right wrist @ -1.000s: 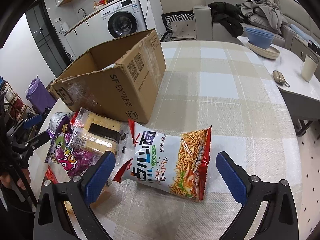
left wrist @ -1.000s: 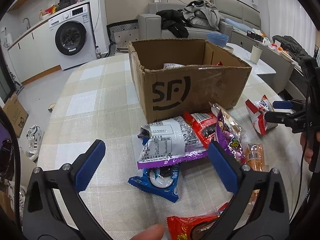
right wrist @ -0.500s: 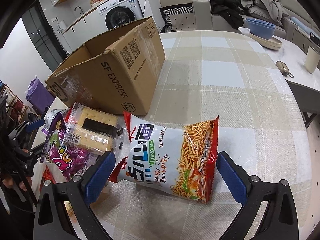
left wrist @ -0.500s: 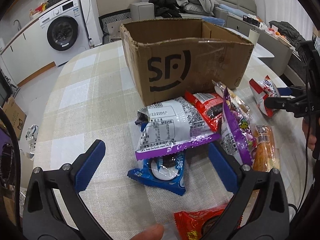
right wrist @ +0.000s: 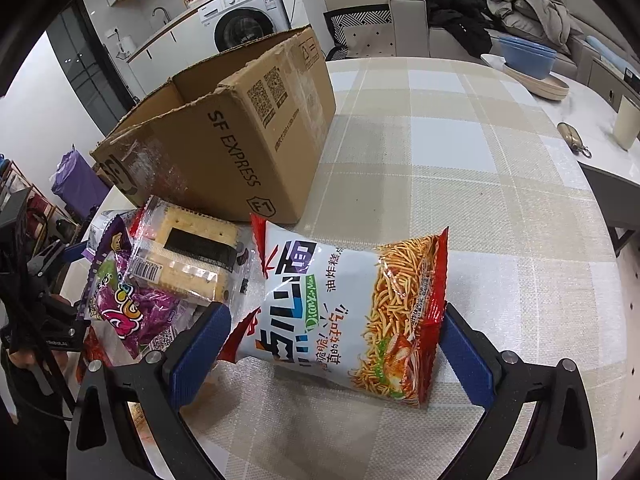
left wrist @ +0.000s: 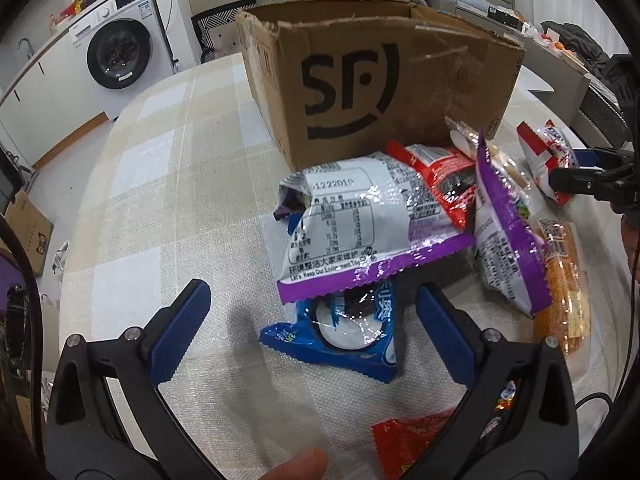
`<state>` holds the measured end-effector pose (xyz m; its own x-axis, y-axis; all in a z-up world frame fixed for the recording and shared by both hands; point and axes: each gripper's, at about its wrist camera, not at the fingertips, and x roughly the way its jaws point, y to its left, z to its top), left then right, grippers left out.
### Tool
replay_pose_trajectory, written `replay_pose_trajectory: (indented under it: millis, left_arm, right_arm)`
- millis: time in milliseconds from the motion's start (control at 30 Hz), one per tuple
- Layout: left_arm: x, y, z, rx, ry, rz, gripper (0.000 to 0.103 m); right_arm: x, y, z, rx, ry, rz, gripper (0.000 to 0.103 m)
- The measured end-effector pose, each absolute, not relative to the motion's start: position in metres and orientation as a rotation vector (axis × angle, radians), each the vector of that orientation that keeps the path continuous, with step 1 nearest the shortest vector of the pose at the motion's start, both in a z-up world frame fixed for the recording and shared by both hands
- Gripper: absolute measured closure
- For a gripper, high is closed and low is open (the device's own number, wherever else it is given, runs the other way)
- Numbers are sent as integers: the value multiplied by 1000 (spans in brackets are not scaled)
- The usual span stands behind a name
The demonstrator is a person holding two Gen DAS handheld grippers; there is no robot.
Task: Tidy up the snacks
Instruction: 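Grasp the white noodle-snack bag with the right gripper while the left grasps the blue Oreo pack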
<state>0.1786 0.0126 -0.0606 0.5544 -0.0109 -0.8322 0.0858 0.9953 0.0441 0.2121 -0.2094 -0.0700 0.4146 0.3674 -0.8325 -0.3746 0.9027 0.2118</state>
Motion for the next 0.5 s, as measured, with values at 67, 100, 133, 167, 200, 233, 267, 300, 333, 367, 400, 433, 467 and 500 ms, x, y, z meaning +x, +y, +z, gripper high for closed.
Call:
replay_pose_trajectory:
  millis: [67, 100, 133, 167, 200, 233, 267, 300, 333, 367, 400, 433, 467, 500]
  left_arm:
    - [181, 13, -64, 87, 993, -48, 1]
    - [182, 13, -65, 85, 995, -49, 1]
    - [181, 16, -66, 80, 995, -53, 2]
    - [181, 18, -66, 74, 995, -61, 2]
    - [181, 20, -66, 70, 993, -69, 4]
    - [182, 20, -67, 67, 992, -77, 7]
    - [183, 20, -68, 69, 993, -85, 10]
    - [182, 20, -69, 72, 998, -92, 12]
    - [182, 20, -69, 71, 995, -101, 15]
    - [183, 20, -70, 70, 993, -112, 19]
    - [181, 19, -68, 69, 993, -119, 21]
    - [182, 19, -68, 67, 990, -126, 25]
    - [180, 19, -67, 65, 985, -134, 31]
    - [181, 19, -68, 61, 981, -145, 33]
  right_arm:
    - [212, -209, -70, -8, 1045, 468, 1]
    - [212, -209, -71, -8, 1045, 468, 1]
    - [212, -209, -71, -7, 1046, 468, 1]
    - [212, -209, -71, -3, 1050, 470, 1]
    - [213, -209, -71, 0, 1053, 474, 1]
    - [213, -209, -71, 0, 1055, 476, 1]
    - [212, -208, -71, -1, 1057, 478, 1]
    - [212, -208, -72, -4, 1061, 480, 1]
    - [212, -207, -72, -6, 1063, 481, 1]
    - [212, -206, -72, -12, 1063, 478, 1]
    - [212, -206, -73, -14, 1064, 476, 1]
    - [212, -206, -73, -13, 1064, 477, 1]
    - [212, -205, -73, -15, 1063, 477, 1]
    - [212, -205, -73, -16, 1064, 477, 1]
